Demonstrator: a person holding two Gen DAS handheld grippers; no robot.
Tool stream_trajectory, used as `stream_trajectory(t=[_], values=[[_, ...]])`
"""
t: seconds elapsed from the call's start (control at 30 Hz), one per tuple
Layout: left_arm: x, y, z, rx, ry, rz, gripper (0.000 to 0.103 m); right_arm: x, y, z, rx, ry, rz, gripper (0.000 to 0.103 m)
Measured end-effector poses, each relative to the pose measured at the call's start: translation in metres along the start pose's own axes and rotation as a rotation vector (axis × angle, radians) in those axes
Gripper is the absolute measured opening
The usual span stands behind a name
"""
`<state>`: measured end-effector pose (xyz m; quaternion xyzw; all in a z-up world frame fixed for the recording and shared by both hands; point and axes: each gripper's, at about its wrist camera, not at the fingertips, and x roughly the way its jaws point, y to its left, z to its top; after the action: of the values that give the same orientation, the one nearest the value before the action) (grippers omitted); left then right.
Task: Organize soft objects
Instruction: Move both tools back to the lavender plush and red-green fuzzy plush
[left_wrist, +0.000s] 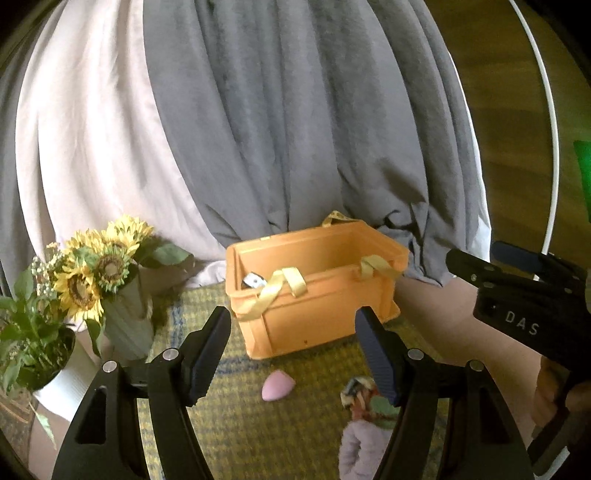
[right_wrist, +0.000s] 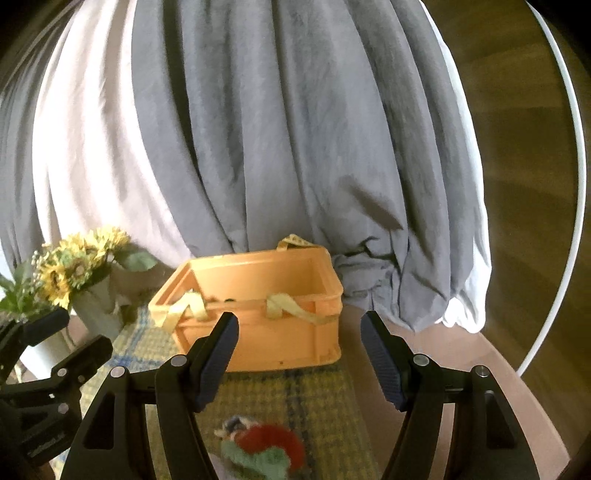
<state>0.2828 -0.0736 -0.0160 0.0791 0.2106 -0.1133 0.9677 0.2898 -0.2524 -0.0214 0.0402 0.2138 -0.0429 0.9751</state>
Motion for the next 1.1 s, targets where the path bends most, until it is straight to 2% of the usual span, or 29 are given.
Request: stream_trajectory(t=[0.2,0.33,0.5,0.77,0.83,1.1], values=[[-0.009,-0.007,-0.016,-0.013,0.043,-0.016,0.068,-0.008,-0.005,-0.017,0.007,0.038,0.034,0.069],[-0.014,-0.014,-0.029,-0.009,0.072,-0.026,0.062,-0.008,-0.006,-0.03,0.003,0.071,0.061,0.069],[-0.016,-0.02,-0.044,-0.021,0.113,-0.047,0.06,-0.009,-0.005,-0.046,-0.009,0.115,0.098,0.069],[-0.007,-0.029,-0.067,-0.027,0.186,-0.062,0.055,-0.004,-0.006,-0.065,-0.047,0.166,0.129,0.069],[-0.003,-0.031,-0.073,-0.032,0.209,-0.071,0.05,-0.001,-0.006,-0.069,-0.053,0.18,0.138,0.069],[0.013,-0.04,-0.094,-0.021,0.284,-0.103,0.047,0.021,-0.006,-0.092,-0.066,0.266,0.199,0.069]])
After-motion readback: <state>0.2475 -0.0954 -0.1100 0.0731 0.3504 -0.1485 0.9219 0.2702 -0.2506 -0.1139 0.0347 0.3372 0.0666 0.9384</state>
